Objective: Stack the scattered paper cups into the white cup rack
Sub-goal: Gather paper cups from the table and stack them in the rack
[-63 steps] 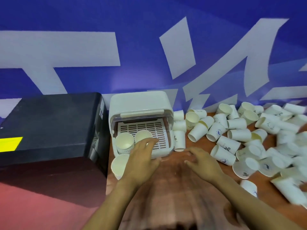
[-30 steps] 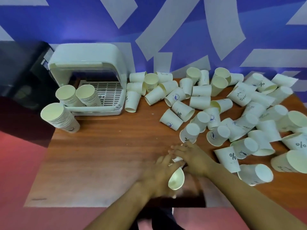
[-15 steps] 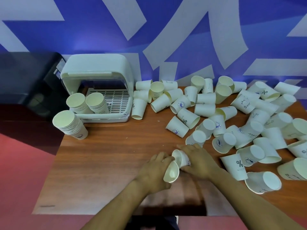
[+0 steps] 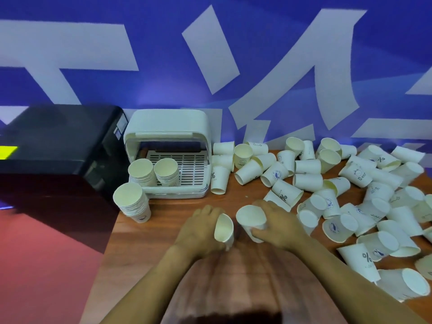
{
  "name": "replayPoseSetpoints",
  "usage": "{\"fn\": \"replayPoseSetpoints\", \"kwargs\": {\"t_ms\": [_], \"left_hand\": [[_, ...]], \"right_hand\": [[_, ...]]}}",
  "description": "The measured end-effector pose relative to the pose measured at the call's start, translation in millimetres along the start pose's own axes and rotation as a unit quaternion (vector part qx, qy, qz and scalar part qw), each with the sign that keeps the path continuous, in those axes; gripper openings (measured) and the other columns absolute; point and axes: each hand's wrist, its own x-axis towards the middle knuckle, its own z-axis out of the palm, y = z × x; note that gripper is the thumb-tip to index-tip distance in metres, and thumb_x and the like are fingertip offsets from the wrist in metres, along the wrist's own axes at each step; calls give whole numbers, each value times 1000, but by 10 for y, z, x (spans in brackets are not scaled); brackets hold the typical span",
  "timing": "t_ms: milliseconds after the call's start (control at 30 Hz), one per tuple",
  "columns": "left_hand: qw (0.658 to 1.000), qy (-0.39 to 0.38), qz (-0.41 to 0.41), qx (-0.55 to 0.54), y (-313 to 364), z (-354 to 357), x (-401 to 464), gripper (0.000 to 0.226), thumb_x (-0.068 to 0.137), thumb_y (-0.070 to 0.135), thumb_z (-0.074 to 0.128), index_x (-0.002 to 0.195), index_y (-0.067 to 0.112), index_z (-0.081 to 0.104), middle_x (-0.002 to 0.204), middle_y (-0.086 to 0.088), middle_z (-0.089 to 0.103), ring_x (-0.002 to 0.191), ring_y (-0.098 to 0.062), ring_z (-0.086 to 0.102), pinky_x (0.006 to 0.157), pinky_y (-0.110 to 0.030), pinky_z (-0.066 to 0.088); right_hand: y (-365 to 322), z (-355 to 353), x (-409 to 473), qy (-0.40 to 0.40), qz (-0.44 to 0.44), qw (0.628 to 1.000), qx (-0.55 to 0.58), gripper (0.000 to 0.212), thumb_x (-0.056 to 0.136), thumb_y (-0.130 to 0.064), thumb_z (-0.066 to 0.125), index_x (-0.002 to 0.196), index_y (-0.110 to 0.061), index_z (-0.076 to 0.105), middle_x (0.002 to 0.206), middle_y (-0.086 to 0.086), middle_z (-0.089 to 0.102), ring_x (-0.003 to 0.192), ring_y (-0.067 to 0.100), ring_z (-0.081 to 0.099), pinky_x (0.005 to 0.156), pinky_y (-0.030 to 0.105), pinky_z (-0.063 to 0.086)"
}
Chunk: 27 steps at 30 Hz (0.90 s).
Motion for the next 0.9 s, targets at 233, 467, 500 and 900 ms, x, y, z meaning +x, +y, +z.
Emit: {"fn": "replayPoseSetpoints", "kwargs": {"t_ms": [233,467,500,900], "left_hand": [[998,-13,-42,42,-396,28,-73,78,66,45,79,130,21,40,130,2,43,115,-22,39,91,-33,43],[998,-19,-53,18,-490,128,-107,81,60,40,84,127,22,43,126,3,38,112,-21,37,90,-34,45],[998,-22,-53,18,-495,127,-105,81,60,39,84,127,22,42,127,3,38,113,-21,37,91,-34,45],[996,-67,-57,26,-673,61,-135,81,66,37,82,132,22,38,129,6,42,121,-23,36,93,-35,42]], "right_hand": [[-325,162,60,-22,17,1000,-4,68,77,-49,65,135,-29,35,133,-6,48,116,17,50,85,31,44],[-506,363,35,-55,28,998,-11,71,77,-53,64,136,-29,32,135,-6,46,116,19,51,90,36,45],[-520,368,32,-54,27,998,-11,70,77,-53,63,136,-29,33,135,-6,46,116,19,51,90,36,45],[-812,495,81,-40,37,999,-2,64,76,-53,66,128,-30,37,129,-10,49,110,15,53,81,32,48]]}}
